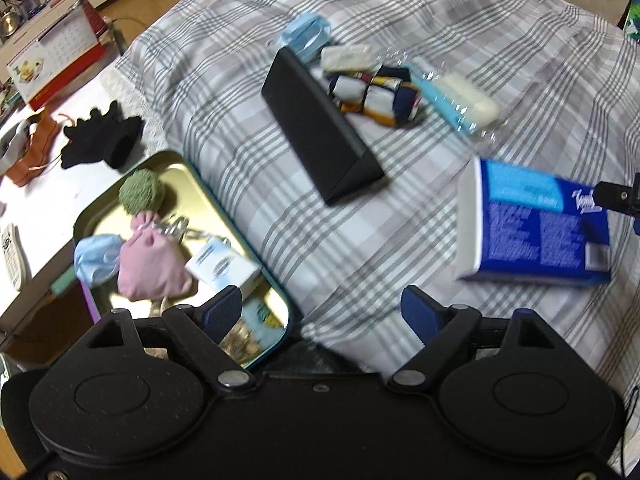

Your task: Organize soft objects

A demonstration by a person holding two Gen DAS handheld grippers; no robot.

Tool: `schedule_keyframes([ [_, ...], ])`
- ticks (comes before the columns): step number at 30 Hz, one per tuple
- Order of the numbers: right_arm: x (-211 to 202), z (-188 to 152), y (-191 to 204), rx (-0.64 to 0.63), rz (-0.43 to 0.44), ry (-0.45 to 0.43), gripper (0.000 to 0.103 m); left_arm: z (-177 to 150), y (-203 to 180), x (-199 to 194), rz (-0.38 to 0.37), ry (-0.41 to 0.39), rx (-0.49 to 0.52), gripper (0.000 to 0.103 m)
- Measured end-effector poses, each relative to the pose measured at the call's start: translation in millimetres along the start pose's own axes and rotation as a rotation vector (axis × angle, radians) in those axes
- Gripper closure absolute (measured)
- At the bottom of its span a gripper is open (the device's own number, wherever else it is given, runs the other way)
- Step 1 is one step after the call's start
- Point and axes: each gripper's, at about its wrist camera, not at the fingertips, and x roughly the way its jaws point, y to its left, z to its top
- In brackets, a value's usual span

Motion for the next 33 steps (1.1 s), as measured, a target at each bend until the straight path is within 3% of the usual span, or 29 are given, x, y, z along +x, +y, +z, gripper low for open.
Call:
schedule_keyframes([
  [8, 22.7, 33.7, 17.0, -0.044, -0.009, -0.008, 0.028, 28.2, -1.5, 3.6, -0.014, -0.005, -0.018, 0.019],
  [19, 96.5, 62.5, 89.8, -0.285, -0.026, 0.038, 0.010, 44.3, 5.5, 23.0, -0.024, 0.017, -0.020, 0.019],
  [27, 160.9, 64.4, 134.9, -0.469, -0.060, 0.105, 0.009, 57.8, 15.0, 31.7, -0.020, 0.009, -0.021, 0.019],
  [31, 184.1, 66.0, 140.9, -0.483, -0.086, 0.133, 0.010, 69.1, 18.1, 31.1, -0.009, -0.018, -0.005, 0.019],
  [33, 189.9, 66.5, 136.7, -0.461, -0.099, 0.146, 0.015, 77.1, 19.5, 30.4, -0.015, -0.029, -0.001, 0.019],
])
